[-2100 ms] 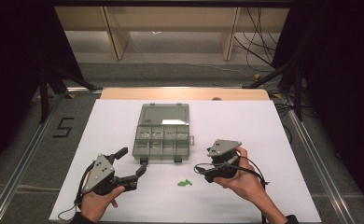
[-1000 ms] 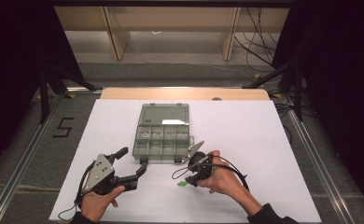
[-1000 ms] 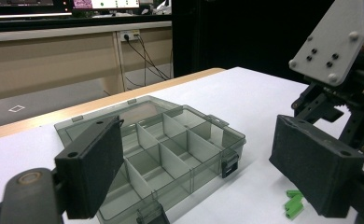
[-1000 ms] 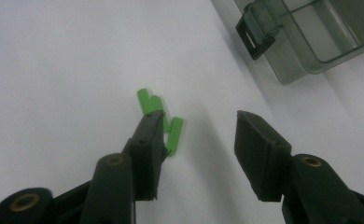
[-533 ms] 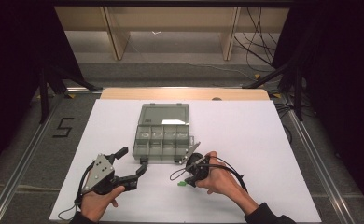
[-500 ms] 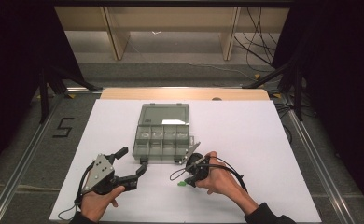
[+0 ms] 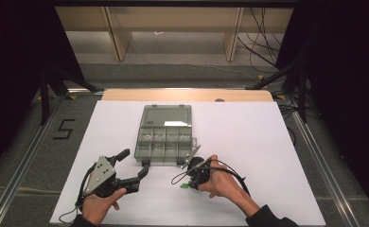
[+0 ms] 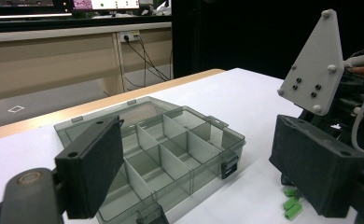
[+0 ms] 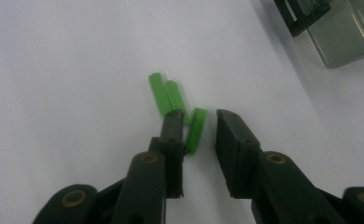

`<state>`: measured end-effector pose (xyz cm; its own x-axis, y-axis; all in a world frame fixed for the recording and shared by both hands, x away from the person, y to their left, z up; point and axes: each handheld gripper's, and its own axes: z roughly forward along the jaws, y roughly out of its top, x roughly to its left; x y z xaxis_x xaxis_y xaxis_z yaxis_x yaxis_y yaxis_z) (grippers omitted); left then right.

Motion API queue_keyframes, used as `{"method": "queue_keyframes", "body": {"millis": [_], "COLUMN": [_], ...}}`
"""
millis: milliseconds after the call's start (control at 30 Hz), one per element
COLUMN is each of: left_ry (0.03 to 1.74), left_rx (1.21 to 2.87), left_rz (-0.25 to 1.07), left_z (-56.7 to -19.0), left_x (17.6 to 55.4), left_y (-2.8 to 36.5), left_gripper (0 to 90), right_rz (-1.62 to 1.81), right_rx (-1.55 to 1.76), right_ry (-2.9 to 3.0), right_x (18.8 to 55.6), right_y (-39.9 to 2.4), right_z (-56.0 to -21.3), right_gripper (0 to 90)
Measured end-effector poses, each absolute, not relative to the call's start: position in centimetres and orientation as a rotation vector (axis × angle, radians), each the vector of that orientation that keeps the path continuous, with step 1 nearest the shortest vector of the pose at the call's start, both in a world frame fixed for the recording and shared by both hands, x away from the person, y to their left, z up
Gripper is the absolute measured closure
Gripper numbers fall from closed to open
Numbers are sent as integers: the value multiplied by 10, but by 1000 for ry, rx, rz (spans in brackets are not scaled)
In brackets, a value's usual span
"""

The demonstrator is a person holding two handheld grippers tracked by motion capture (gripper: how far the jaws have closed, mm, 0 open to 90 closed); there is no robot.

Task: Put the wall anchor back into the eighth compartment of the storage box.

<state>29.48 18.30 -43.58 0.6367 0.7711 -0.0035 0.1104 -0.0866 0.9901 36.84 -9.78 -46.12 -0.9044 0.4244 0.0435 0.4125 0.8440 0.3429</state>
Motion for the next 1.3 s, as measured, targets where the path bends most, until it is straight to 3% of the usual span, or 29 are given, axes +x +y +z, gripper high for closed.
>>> {"method": "queue_keyframes", "body": {"millis": [333,1300], "left_ry": [751,755], "left_rx": [1587,1584], "left_rz": [647,644], "left_z": [-436,-436], "left_x": [295,295], "left_y": [183,183], "left_gripper": [164,164], "right_rz": [522,649], "right_rx": [672,636], "right_ry": [2984,2923], "right_x": [372,380], "right_y": [-100,-102], "right_z": [-462,-437], "right_gripper": [841,844]}}
